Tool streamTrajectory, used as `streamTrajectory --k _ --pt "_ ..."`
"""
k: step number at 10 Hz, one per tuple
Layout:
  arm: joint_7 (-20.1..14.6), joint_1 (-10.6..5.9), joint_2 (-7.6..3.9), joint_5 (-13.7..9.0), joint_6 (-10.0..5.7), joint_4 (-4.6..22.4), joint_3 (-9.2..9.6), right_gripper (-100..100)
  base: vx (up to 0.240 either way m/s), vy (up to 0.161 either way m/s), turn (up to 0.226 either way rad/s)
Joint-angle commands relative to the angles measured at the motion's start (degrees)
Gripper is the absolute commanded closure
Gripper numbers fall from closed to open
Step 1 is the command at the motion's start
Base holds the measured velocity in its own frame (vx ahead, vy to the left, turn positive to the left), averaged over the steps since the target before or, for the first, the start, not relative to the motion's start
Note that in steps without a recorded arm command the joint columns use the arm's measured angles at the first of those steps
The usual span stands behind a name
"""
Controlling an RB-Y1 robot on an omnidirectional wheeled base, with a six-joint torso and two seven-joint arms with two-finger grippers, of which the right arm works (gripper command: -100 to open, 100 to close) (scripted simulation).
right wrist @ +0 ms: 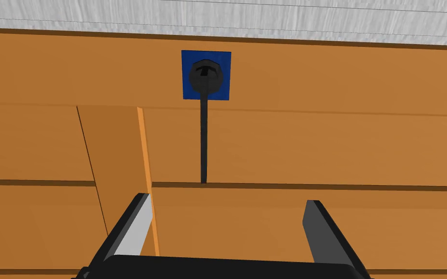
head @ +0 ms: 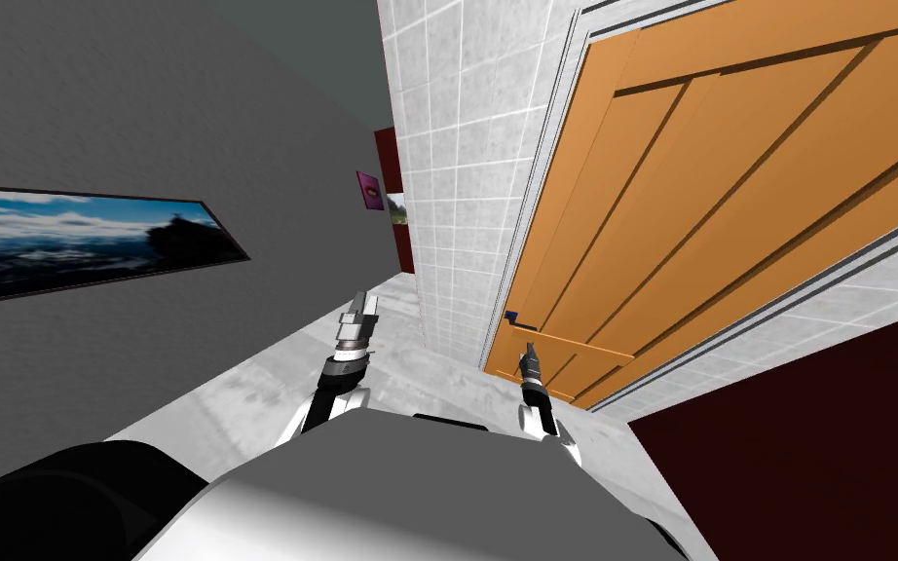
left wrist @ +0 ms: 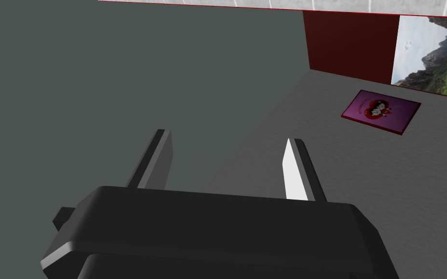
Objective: Pull the door open
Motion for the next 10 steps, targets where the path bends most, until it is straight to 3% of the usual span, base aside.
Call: streamTrajectory --k 1,5,6,8,9,10 --pt "0.23 -0.84 0.02 -0.19 -0.65 2.13 -0.19 -100 0.06 -0.042 0.07" --pt "0.49 -2.69 -0.16 -0.64 -1.88 6.9 -0.58 -100 0.048 -0.039 0.066" --pt "0.44 -2.39 -0.13 -0.56 -1.68 6.07 -0.51 -100 0.025 -0.023 0.016" --pt "-0.84 -1.34 -1.55 -0.96 -2.37 6.45 -1.04 -100 0.166 -0.012 0.115" --pt "-0.84 -1.34 -1.55 -0.96 -2.37 6.45 -1.04 -100 0.135 0.007 0.027" --pt "-1.75 -0.57 -2.55 -1.23 -2.84 6.65 -1.39 -100 0.146 0.018 0.109"
